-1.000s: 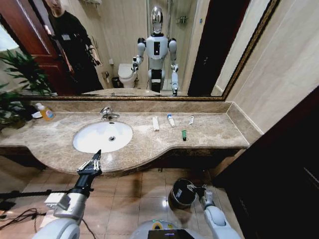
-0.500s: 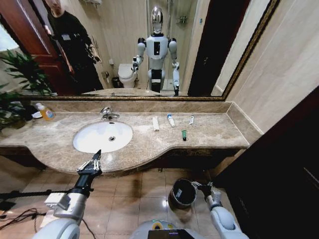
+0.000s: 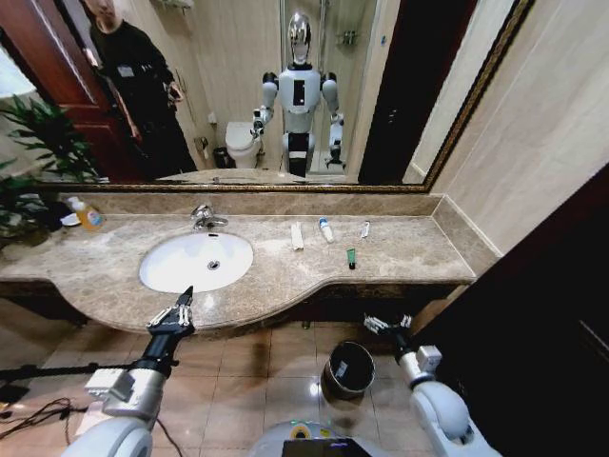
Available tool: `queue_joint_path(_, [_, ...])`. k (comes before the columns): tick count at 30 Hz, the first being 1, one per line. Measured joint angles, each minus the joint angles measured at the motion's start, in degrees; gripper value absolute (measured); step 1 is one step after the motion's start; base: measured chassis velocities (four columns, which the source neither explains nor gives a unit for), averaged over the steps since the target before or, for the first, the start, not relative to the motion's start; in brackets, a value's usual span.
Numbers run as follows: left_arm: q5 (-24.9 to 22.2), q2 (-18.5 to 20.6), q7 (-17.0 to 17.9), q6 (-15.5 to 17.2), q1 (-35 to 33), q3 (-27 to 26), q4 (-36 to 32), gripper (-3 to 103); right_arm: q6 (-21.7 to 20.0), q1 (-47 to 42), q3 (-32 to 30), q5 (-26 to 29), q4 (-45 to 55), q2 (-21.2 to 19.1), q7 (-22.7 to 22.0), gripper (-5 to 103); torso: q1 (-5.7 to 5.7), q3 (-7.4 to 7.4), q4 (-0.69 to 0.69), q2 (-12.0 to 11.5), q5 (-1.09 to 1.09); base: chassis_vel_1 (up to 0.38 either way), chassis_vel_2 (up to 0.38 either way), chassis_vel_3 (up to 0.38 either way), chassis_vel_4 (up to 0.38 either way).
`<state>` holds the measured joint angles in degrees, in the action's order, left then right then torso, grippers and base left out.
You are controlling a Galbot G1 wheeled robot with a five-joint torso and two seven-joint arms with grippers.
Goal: Pick up the trash from the sink and place it in the trash bin.
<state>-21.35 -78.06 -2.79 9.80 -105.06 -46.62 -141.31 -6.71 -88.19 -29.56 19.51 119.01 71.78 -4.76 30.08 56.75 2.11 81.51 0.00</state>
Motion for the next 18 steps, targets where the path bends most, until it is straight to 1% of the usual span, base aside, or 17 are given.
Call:
queue_joint_path(1, [0.0, 0.0, 0.0, 0.0, 0.0, 0.0, 0.0, 0, 0.0, 0.0, 0.0, 0.0, 0.0, 0.0, 0.0, 100, 0.0, 0.0, 0.0, 0.0, 0.0, 0.0, 0.0, 0.0, 0.0])
queue_joint_path(3, [0.0, 0.0, 0.0, 0.0, 0.0, 0.0, 0.0, 0, -2.1, 3.5, 1.6, -0.5, 0.2, 0.2, -0.8, 100, 0.0, 0.0, 0.0, 0.0, 0.0, 0.0, 0.0, 0.0, 0.0])
queue_joint_path(4, [0.0, 0.0, 0.0, 0.0, 0.0, 0.0, 0.0, 0, -2.1, 3.5, 1.6, -0.5, 0.2, 0.2, -0.8, 100, 0.0, 0.0, 0.0, 0.0, 0.0, 0.0, 0.0, 0.0, 0.0])
queue_joint_path(6, [0.0, 0.0, 0.0, 0.0, 0.0, 0.0, 0.0, 0, -4.3, 7.2, 3.8, -0.5, -0.2, 0.2, -2.2, 100, 0.0, 0.0, 0.0, 0.0, 0.0, 0.0, 0.0, 0.0, 0.0])
queue_joint_path(7, [0.0, 0.0, 0.0, 0.0, 0.0, 0.0, 0.0, 0, -4.3, 7.2, 3.8, -0.5, -0.2, 0.2, -2.2, 100, 0.0, 0.0, 0.0, 0.0, 0.0, 0.0, 0.0, 0.0, 0.0])
queue_joint_path(11, [0.0, 0.0, 0.0, 0.0, 0.0, 0.0, 0.0, 0, -6.3, 12.2, 8.1, -0.5, -2.9, 0.0, -3.9, 100, 0.01, 0.01, 0.0, 0.0, -0.01, 0.0, 0.0, 0.0, 0.0])
queue_joint_path(18, [0.0, 0.0, 0.0, 0.0, 0.0, 0.0, 0.0, 0, -6.8, 16.6, 10.8, -1.3, -7.3, 1.2, -4.9, 100, 0.0, 0.0, 0.0, 0.0, 0.0, 0.0, 0.0, 0.0, 0.0])
